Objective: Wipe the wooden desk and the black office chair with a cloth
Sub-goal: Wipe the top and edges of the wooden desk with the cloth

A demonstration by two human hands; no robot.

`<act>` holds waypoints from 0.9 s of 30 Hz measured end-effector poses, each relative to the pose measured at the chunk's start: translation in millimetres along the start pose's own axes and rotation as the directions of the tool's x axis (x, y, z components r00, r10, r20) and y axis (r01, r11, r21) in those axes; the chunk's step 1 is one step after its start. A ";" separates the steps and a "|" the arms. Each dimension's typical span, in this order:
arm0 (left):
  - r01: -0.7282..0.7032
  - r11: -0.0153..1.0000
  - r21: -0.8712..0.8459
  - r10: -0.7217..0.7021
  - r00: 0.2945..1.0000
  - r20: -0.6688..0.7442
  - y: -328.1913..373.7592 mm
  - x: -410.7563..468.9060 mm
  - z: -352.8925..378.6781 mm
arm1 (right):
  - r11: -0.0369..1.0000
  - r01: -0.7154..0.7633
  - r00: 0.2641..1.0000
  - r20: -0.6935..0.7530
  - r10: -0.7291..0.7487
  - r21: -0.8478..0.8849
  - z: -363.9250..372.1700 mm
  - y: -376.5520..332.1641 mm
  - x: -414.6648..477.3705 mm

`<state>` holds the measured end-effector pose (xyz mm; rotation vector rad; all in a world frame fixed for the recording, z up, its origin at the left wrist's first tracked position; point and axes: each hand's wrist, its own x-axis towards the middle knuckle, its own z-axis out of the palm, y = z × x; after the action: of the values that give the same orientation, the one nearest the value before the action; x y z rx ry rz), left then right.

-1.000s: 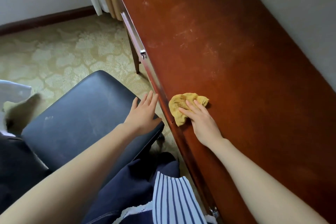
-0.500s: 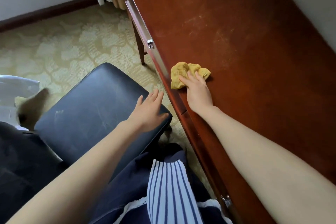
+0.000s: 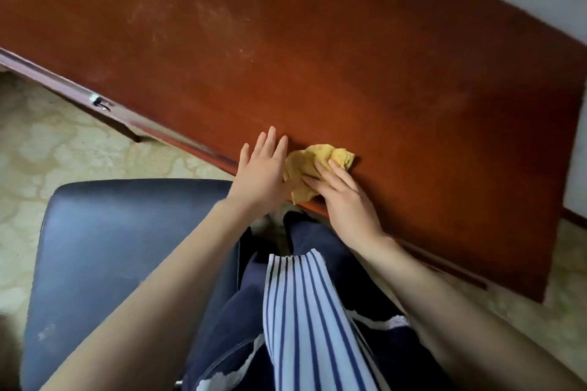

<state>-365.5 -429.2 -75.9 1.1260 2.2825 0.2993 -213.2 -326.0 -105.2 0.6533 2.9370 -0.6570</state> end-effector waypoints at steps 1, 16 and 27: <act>-0.040 0.999 0.027 0.039 0.999 0.027 8.6 4.1 3.2 | 0.999 -0.048 0.998 -0.035 0.048 0.000 -0.4 6.1 -13.7; -0.355 0.917 0.185 0.306 0.919 0.248 116.5 62.2 36.2 | 0.778 -0.620 0.737 -0.263 0.622 0.103 -24.7 125.4 -178.5; -0.299 0.907 0.298 0.266 0.953 0.146 104.4 100.8 26.6 | 0.694 -0.677 0.574 -0.417 0.705 0.243 -55.2 175.5 -79.0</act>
<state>-330.3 -286.8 -92.1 1.6044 2.1220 -0.0219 -66.5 -190.0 -112.3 2.1062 2.6243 -0.5202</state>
